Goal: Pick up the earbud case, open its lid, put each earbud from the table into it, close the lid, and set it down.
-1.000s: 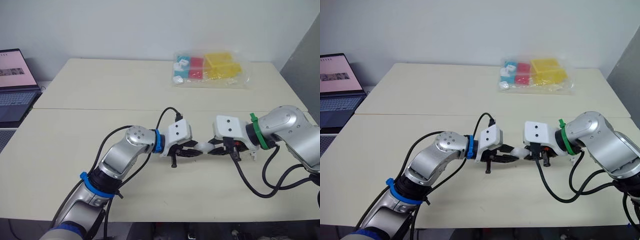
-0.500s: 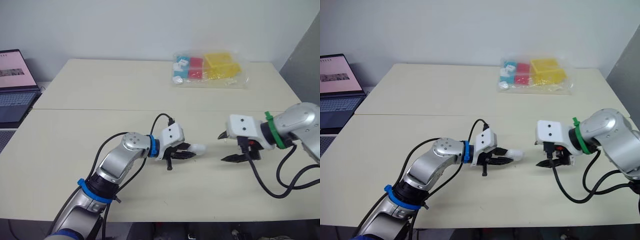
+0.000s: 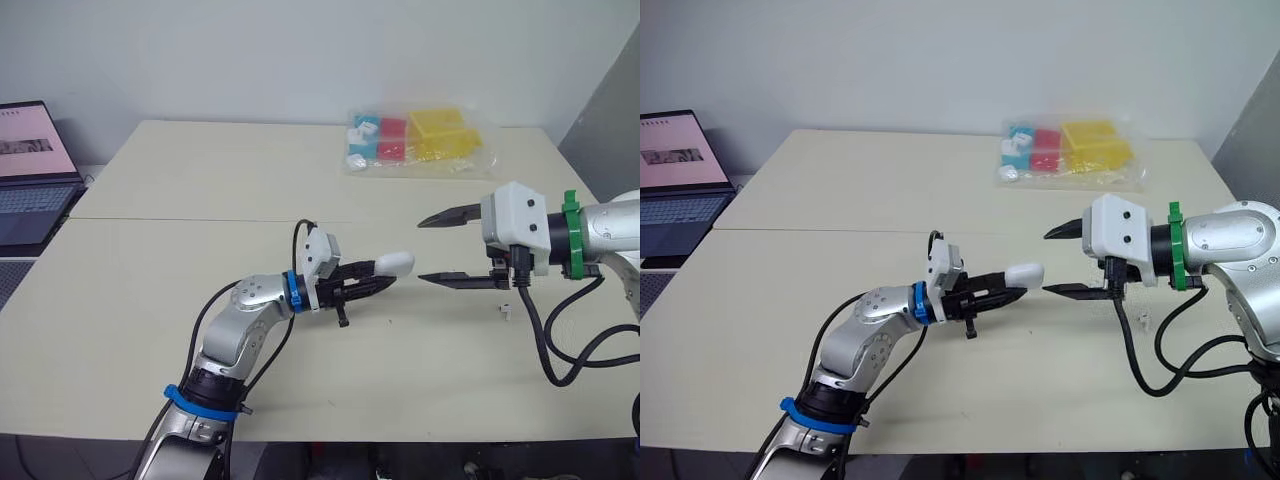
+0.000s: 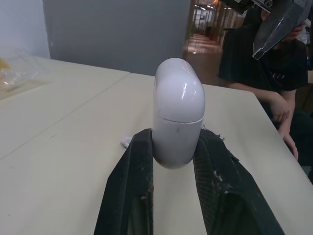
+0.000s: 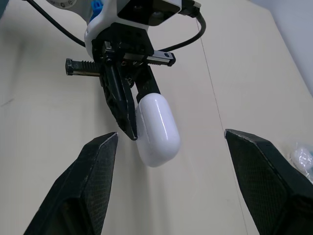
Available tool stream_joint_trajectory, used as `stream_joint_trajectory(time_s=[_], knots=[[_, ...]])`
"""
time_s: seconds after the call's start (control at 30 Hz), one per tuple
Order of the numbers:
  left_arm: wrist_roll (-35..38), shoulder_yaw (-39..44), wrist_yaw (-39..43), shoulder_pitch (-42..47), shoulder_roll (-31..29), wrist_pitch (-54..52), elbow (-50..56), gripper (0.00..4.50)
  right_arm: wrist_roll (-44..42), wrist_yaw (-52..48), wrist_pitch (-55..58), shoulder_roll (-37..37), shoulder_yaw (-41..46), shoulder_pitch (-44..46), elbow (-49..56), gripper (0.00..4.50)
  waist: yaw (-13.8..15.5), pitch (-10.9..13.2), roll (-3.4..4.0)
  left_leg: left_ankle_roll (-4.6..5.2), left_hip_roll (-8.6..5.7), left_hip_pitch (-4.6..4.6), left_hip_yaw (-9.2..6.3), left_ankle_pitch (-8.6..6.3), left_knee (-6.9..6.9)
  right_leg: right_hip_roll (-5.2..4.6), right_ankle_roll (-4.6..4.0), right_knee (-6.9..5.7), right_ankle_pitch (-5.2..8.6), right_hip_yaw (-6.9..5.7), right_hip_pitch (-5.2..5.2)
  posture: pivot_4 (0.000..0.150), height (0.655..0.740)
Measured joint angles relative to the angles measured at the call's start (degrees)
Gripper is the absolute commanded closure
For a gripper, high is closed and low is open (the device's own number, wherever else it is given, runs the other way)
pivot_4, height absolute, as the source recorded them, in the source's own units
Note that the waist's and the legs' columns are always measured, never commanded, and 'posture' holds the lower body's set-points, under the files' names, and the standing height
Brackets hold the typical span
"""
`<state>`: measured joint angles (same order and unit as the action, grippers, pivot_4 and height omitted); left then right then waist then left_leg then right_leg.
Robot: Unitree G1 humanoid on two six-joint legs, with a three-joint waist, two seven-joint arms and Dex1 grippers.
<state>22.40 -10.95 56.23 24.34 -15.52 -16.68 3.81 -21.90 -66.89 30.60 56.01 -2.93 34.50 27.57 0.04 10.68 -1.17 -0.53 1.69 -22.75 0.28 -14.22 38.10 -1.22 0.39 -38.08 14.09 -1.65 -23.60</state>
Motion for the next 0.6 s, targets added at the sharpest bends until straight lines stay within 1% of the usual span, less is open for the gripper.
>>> stream_joint_trajectory(time_s=[0.1,0.2,0.43,0.6], knots=[[-1.46,-0.67,0.66,0.05,0.03,3.14,-0.56,3.74,2.81,1.15,-1.36,-1.51,-3.46,-0.02,-0.32,0.88,0.00,0.00,0.00,0.00,0.00,0.00,0.00,0.00,-0.02,0.01,0.00,0.00,0.00,0.01,-0.01,0.150,0.7345],[-2.11,-1.09,0.72,0.03,0.04,3.71,-1.46,3.74,3.83,1.19,-1.80,-2.22,-5.20,0.33,-1.03,0.88,0.00,0.00,0.00,0.00,0.00,0.00,0.00,0.00,-0.01,0.01,0.00,-0.01,0.00,0.01,-0.01,0.150,0.7345],[-2.38,-1.39,0.89,0.03,-0.02,4.46,-1.47,3.74,5.27,1.55,-1.59,-3.71,-6.41,3.03,-3.66,0.88,-0.01,0.00,0.00,0.00,0.01,0.01,-0.02,0.00,-0.02,0.01,0.00,0.00,0.00,-0.02,0.00,0.150,0.7345],[-3.37,-2.24,0.82,0.03,-0.16,5.21,-1.46,3.74,6.70,1.49,-2.31,-4.76,-7.62,3.24,-6.15,0.88,-0.01,0.00,0.00,0.00,0.01,-0.01,-0.01,0.00,-0.02,0.01,0.00,0.01,0.00,0.00,-0.01,0.150,0.7345]])
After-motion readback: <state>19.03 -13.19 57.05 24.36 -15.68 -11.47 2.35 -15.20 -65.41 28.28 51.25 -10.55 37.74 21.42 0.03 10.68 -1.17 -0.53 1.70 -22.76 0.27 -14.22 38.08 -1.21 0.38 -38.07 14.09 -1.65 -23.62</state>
